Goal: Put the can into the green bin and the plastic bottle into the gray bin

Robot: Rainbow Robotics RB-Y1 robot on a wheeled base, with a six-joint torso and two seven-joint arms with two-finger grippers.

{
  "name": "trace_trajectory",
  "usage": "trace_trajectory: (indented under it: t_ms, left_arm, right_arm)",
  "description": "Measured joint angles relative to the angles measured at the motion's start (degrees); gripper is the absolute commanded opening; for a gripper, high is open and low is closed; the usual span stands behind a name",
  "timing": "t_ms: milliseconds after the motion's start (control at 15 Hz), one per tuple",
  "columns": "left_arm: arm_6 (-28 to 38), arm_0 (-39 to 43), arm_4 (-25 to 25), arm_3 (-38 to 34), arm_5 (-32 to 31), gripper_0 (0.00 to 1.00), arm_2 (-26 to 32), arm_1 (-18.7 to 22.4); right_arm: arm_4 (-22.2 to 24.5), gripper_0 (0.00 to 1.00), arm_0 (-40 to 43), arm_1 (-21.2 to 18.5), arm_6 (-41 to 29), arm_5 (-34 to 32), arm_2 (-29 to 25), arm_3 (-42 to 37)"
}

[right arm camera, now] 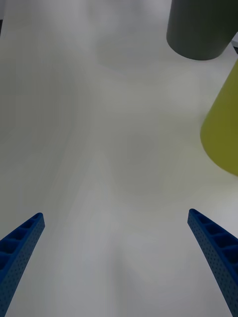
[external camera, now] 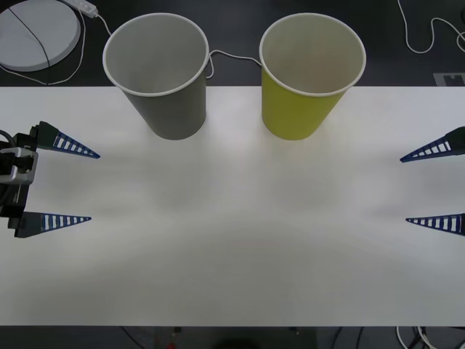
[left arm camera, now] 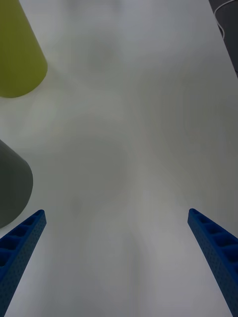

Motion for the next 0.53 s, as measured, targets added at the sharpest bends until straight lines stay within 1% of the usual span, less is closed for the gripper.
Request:
trace_trajectory:
  t_ms: [533]
  left_arm:
    - [0.0, 0.0, 0.0, 0.0, 0.0, 1.0, 0.0, 0.0]
  right_arm:
    - [-0.2, 1.0, 0.7, 0.0, 1.1, 0.9, -0.3, -0.1]
